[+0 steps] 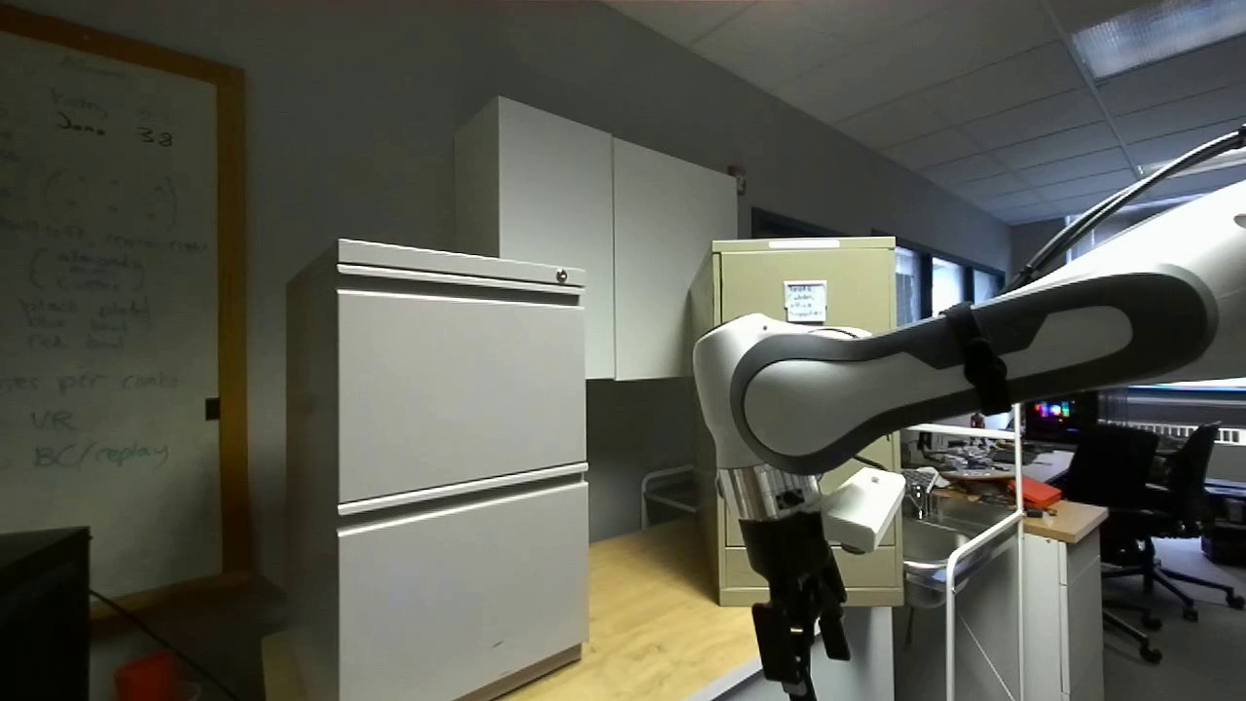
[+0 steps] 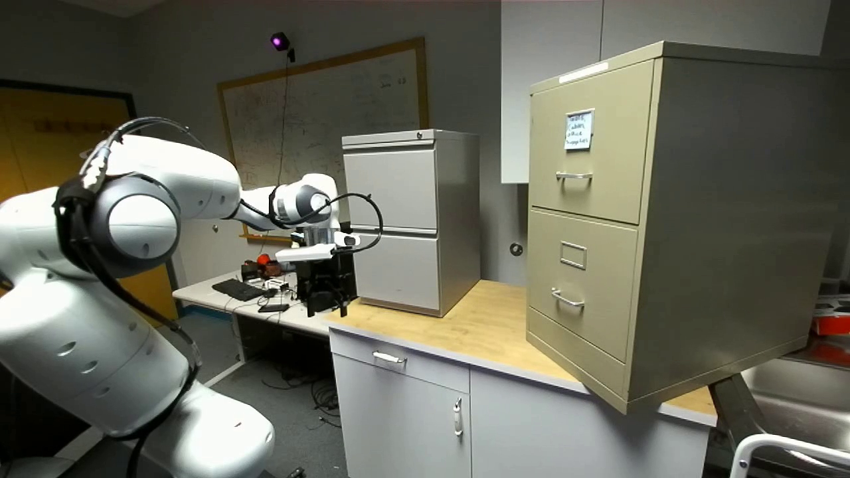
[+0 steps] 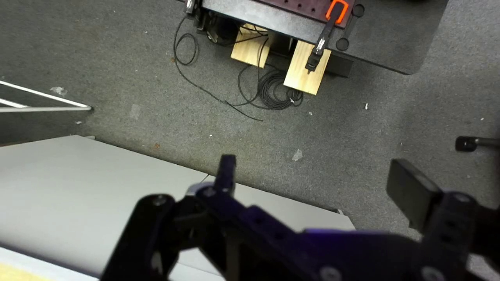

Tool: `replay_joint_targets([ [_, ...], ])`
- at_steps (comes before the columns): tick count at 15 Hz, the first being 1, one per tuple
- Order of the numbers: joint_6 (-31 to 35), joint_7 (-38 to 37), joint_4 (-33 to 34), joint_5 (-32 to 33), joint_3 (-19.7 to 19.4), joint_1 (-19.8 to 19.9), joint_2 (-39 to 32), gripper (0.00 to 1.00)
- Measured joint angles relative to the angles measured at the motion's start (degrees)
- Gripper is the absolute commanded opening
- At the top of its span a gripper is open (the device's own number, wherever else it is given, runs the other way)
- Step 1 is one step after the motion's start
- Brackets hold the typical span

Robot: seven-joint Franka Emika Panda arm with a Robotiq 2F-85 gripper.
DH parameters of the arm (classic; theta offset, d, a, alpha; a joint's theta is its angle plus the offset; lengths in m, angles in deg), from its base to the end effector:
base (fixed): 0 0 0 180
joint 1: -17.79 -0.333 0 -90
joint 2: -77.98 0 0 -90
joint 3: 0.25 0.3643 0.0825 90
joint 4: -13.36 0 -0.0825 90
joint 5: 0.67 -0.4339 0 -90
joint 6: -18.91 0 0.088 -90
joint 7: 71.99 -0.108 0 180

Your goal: Open the bottom drawer of the file cabinet

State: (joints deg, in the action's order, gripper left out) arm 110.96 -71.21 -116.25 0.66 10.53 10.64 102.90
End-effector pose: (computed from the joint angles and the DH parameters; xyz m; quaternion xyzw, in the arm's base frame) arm 0.4031 0.1374 0.5400 0.9808 0.1502 -0.1052 0.0661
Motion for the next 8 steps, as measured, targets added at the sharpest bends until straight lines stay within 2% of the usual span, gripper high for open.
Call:
replay_joint_targets([
  [4, 0.1, 0.0, 0.1, 1.0, -0.2, 0.0, -0.4, 1.0],
  [8, 0.4, -0.1, 1.3, 4.9, -0.2, 0.2, -1.0, 1.0],
])
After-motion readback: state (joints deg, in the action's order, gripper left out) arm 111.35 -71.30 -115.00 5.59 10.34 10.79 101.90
